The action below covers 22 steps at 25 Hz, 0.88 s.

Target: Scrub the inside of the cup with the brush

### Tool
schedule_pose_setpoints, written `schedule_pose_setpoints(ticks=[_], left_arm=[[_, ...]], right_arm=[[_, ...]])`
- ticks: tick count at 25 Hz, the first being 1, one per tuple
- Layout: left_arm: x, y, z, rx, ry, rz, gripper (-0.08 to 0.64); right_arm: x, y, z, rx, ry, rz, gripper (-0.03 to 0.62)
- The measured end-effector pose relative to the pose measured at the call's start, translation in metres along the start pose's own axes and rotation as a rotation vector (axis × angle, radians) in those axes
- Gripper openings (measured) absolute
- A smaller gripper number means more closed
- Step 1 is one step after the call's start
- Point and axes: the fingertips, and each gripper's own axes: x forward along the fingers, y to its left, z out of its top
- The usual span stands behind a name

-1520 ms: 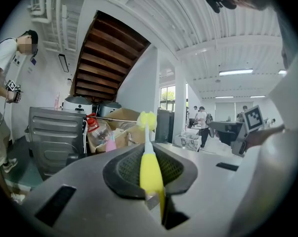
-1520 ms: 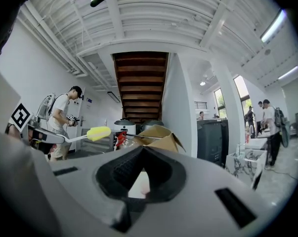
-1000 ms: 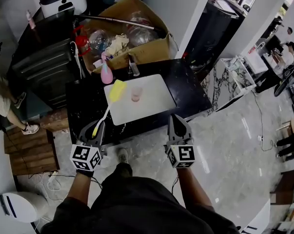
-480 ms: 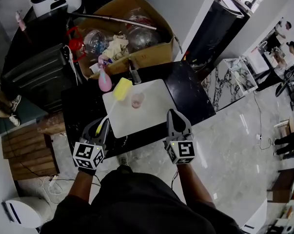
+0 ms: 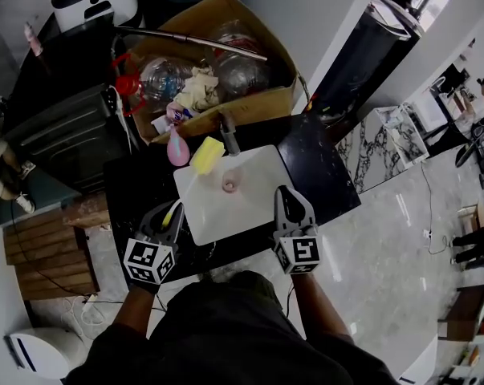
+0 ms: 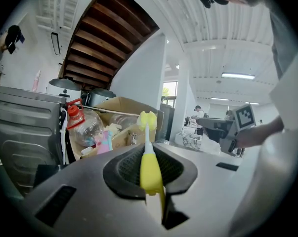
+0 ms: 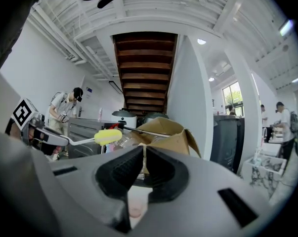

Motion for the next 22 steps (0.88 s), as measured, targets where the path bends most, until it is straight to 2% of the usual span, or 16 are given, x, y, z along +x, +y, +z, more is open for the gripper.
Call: schedule_pose_setpoints(ticks=[3, 5, 7, 12, 22], left_arm=[[0.006, 0.002, 0.0, -0.001, 0.009, 0.012, 0.037], [0.011, 0.004, 0.002, -0.002, 0.009, 0.026, 0.037], [0.013, 0.004, 0.002, -0.01, 0.01, 0.041, 0.037], [0.024, 0.001, 0.0, -0.014, 0.023, 0.062, 0.038], [0.036, 0.002, -0.01, -0.026, 0.057, 0.102, 0.038]], right_arm=[[0.013, 0.0, -0.008, 0.016, 0.016, 0.053, 0.045], [0.024, 0.003, -0.019, 0.014, 0.05, 0.106, 0.119], [0.034, 0.008, -0.036, -0.001, 0.108, 0.172, 0.238], [0.049, 0.011, -0.071, -0.021, 0.198, 0.276, 0.345], [0.081, 0.019, -0.139, -0.121, 0.328, 0.414, 0.347]])
